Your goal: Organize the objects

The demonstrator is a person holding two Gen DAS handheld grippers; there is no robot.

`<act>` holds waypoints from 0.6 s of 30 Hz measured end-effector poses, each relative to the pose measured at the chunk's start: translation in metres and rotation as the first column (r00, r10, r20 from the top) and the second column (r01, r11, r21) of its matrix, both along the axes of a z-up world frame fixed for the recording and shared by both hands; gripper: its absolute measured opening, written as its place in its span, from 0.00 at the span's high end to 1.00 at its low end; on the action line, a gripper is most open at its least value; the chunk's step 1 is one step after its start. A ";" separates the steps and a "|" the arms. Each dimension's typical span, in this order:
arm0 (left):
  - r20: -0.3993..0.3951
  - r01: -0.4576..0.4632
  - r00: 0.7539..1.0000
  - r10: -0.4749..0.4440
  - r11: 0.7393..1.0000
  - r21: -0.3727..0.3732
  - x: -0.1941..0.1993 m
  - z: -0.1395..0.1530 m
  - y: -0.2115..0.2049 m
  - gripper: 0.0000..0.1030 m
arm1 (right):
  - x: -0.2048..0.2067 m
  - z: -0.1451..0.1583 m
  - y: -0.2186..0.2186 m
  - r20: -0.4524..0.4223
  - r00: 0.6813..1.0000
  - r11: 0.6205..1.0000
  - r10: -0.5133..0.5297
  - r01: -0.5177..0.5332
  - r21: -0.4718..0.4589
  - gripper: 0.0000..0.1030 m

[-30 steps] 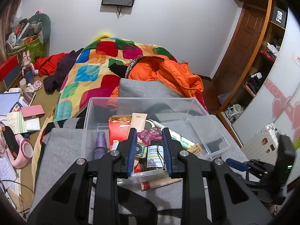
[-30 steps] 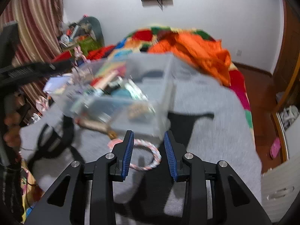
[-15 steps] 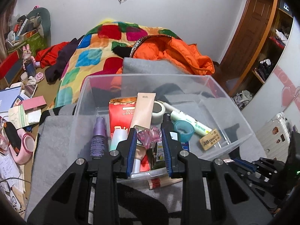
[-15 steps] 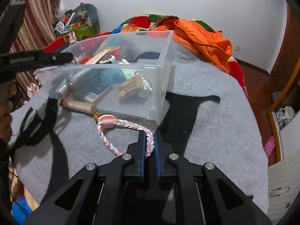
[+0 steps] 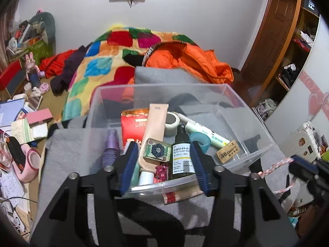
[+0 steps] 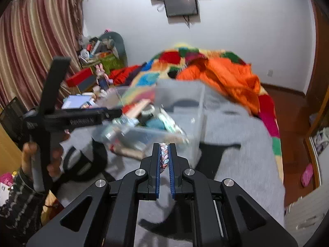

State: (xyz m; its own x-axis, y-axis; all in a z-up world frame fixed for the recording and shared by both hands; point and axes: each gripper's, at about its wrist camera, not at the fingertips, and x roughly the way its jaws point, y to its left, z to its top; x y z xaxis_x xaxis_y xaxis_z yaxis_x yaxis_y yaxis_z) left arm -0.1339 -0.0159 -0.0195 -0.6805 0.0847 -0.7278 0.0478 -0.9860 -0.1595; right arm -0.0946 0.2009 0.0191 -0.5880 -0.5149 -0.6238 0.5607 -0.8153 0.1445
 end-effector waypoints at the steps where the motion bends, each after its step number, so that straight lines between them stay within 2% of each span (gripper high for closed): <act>1: -0.006 -0.001 1.000 0.001 1.000 0.001 0.002 0.003 0.000 0.42 | 0.000 0.005 -0.002 -0.012 1.000 1.000 0.004 -0.004 -0.007 0.94; 7: -0.052 -0.020 0.998 0.019 1.000 -0.007 0.018 0.020 -0.004 0.23 | -0.008 0.035 -0.014 -0.083 0.997 0.998 0.003 -0.008 -0.058 0.94; 11: -0.069 -0.037 0.997 0.036 0.999 -0.012 0.030 0.025 -0.006 0.12 | -0.026 0.040 -0.024 -0.088 0.996 0.998 -0.010 0.003 -0.070 0.94; 18: -0.034 -0.066 0.997 0.065 0.998 -0.017 0.042 0.013 -0.013 0.08 | -0.057 0.018 -0.042 -0.017 1.000 0.999 -0.010 0.009 -0.048 0.94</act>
State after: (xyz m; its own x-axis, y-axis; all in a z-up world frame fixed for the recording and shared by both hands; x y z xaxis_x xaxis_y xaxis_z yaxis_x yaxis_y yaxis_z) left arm -0.0922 -0.0290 -0.0066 -0.7080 0.0266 -0.7057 0.1072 -0.9837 -0.1446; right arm -0.1520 0.1591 0.0368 -0.6035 -0.5384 -0.5881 0.5557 -0.8130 0.1740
